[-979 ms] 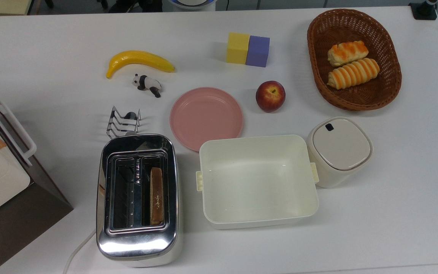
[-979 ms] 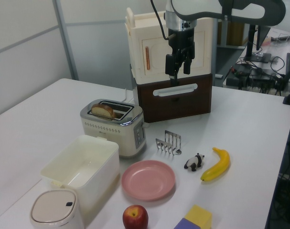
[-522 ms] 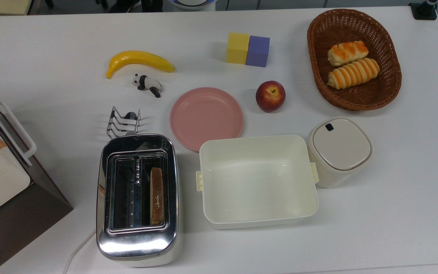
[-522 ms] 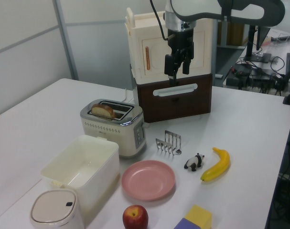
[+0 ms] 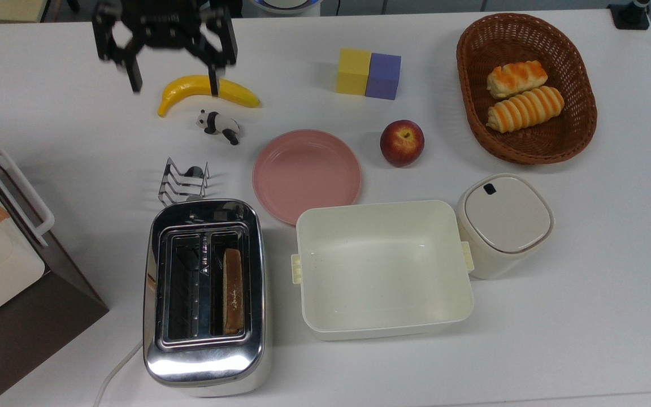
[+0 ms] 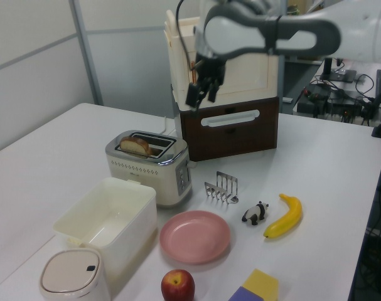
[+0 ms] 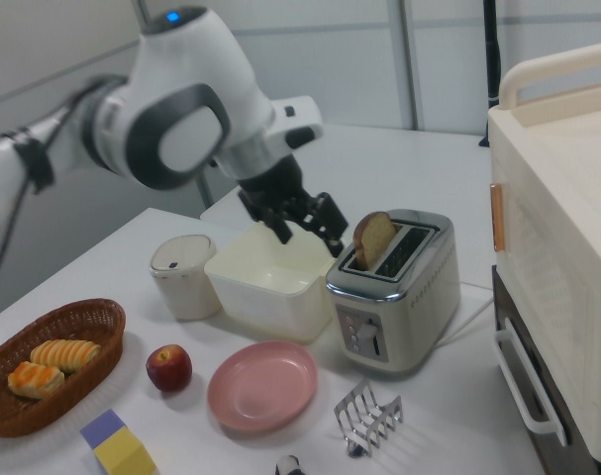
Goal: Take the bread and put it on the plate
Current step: 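Move the open gripper over the toast slice in the silver toaster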
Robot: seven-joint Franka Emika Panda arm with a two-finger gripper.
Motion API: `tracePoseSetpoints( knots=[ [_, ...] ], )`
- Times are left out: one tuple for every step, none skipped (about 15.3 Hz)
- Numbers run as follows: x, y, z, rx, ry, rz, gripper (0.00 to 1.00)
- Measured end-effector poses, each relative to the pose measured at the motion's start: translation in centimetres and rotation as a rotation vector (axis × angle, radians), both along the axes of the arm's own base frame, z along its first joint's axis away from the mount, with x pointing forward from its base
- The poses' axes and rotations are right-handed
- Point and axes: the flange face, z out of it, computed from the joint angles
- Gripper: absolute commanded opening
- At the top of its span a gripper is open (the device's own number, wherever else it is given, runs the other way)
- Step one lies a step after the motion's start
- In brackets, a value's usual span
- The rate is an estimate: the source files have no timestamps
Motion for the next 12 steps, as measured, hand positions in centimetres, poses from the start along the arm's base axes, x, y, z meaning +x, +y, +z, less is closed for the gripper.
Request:
tracePoseSetpoints(
  knots=[
    [1.1,0.3,-1.1,-0.006,-0.02,0.007,1.0],
    [2.1,0.6,-2.2,-0.016,-0.039,0.016,1.0],
    [2.8,1.0,-2.9,-0.028,-0.053,0.024,1.0],
    [3.5,1.3,-3.6,-0.044,-0.071,0.034,1.0],
    [4.0,1.5,-4.0,-0.059,-0.089,0.042,1.0],
    [4.5,1.7,-4.4,-0.073,-0.109,0.049,1.0],
    [4.9,1.7,-4.6,-0.085,-0.128,0.054,1.0],
    [5.2,1.7,-4.7,-0.095,-0.147,0.058,1.0],
    [5.7,1.7,-5.1,-0.106,-0.169,0.063,1.0],
    [6.0,1.7,-5.5,-0.114,-0.179,0.066,1.0],
    [6.4,1.7,-6.0,-0.122,-0.19,0.071,1.0],
    [6.8,1.8,-6.8,-0.126,-0.2,0.074,1.0]
  ],
)
